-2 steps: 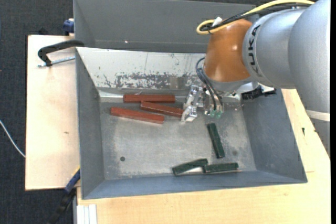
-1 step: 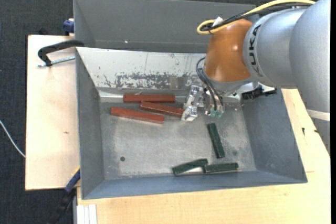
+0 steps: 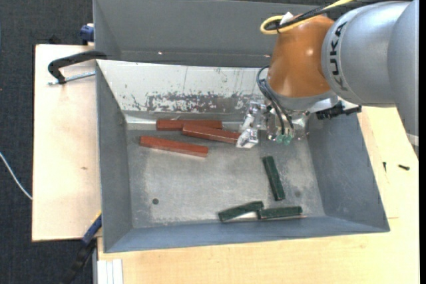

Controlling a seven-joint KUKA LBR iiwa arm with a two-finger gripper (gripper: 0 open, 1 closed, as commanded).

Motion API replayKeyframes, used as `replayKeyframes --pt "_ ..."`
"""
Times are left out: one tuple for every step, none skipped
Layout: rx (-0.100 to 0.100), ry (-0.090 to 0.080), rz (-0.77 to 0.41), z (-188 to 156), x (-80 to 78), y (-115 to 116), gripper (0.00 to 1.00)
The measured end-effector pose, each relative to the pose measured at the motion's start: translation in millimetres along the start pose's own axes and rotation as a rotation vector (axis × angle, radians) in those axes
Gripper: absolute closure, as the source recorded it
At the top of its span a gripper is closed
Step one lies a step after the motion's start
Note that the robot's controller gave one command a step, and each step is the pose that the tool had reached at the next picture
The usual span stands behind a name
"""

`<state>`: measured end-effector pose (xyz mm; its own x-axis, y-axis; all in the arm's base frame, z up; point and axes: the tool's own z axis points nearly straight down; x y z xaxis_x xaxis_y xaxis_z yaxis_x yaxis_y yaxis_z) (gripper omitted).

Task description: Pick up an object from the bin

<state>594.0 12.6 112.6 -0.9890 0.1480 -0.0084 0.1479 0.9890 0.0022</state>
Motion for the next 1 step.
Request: replayKeyframes --pt "0.000 0.003 -0.080 -117.7 10.2 39.1 1.00"
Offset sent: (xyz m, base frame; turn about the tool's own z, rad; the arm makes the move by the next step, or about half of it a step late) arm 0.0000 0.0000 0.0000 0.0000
